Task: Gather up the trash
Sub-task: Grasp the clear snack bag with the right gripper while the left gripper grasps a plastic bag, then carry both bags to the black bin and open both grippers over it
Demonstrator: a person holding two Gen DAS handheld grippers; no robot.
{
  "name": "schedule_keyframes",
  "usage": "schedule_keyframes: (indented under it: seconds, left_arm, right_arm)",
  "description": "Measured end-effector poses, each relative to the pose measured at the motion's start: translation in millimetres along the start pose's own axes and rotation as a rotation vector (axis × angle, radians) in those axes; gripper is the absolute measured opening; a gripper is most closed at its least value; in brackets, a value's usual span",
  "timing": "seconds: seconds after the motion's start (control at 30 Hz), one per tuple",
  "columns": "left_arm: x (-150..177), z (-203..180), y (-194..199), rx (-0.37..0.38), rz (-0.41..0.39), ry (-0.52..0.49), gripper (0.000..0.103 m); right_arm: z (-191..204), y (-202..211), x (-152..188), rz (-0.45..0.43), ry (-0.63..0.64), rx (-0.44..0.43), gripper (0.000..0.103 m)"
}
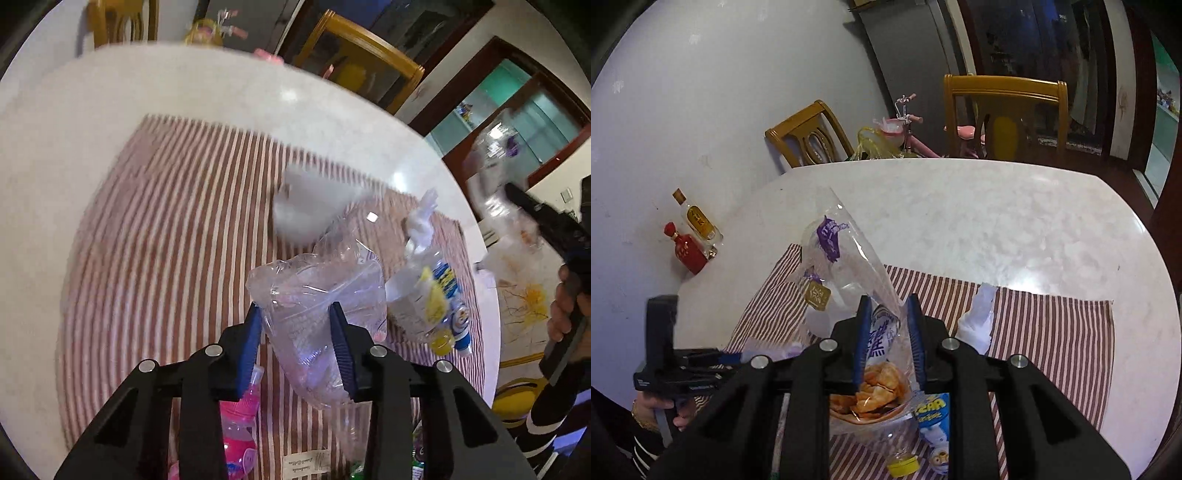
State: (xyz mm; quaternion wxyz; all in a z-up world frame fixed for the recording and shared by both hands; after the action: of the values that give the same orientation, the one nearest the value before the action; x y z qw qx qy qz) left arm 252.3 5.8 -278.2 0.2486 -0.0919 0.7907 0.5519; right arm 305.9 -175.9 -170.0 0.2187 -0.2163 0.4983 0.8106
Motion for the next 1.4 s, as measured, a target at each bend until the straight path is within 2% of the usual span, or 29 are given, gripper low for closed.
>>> schedule_keyframes:
  seconds: [0.2,0.3,0.43,0.5,0.6,0.7,0.8,0.9,0.97,1.13,1.17,1.23,1.27,1.3,1.37,1.4]
  left_arm:
    - [-16,-7,62,-0.095,-0.115,-0.056,0.036]
    - [-19,-11,92,-0.104,-0.165,-0.073,0.036]
    - [-25,-34,121,-0.103,-0.227,-0.138,0.036]
    - [-29,-54,126,-0.089,-0.245,-0.182,0.036]
    - [-31,-99,125,-0.022,-0.262,-0.264,0.036]
    - [-25,-153,117,0.066,-0.257,-0.363,0.036]
    - [-13,-217,108,0.172,-0.247,-0.47,0.036]
    - [7,-285,97,0.281,-0.225,-0.582,0.036]
    - [21,-317,90,0.318,-0.214,-0.633,0.036]
    - [69,-397,74,0.428,-0.132,-0.747,0.036]
    - [78,-411,72,0.437,-0.12,-0.771,0.036]
    - [94,-437,67,0.451,-0.102,-0.814,0.036]
    - [101,-445,66,0.46,-0.095,-0.829,0.036]
    - [110,-456,64,0.473,-0.083,-0.85,0.036]
    - [126,-480,59,0.497,-0.056,-0.901,0.036]
    - [135,-489,57,0.506,-0.047,-0.925,0.036]
  right_arm:
    - [1,11,8,-0.012,-0.035,-0.033,0.021]
    - [-1,17,13,-0.021,-0.06,-0.041,0.021]
    - [-13,52,23,-0.081,-0.119,-0.058,0.021]
    - [-30,79,32,-0.123,-0.149,-0.037,0.021]
    - [-70,133,57,-0.196,-0.22,0.039,0.021]
    - [-129,197,98,-0.275,-0.333,0.169,0.021]
    - [-205,268,170,-0.328,-0.472,0.421,0.022]
    - [-268,311,245,-0.311,-0.604,0.65,0.022]
    - [-320,334,313,-0.271,-0.751,0.785,0.023]
    - [-393,329,415,-0.173,-0.96,0.895,0.023]
    - [-406,322,432,-0.138,-0.996,0.918,0.028]
    - [-426,314,458,-0.109,-1.069,0.943,0.046]
    - [-432,311,466,-0.1,-1.101,0.941,0.065]
    - [-439,310,476,-0.099,-1.139,0.934,0.072]
    - [-441,319,485,-0.147,-1.167,0.921,0.074]
    - [-442,327,485,-0.18,-1.174,0.919,0.079]
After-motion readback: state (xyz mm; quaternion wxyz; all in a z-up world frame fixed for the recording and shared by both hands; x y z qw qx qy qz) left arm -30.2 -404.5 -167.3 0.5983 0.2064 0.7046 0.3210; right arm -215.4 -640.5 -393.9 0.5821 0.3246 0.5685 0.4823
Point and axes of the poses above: each gripper's, at about its wrist camera, not at the fingertips, and y roughly against the way its jaws point, z to its left, x to its underside, the point moved 8 cm from there along -y, roughly the way its jaws point, and after that the axes turned 13 degrees about -y, right-handed, at the moved point
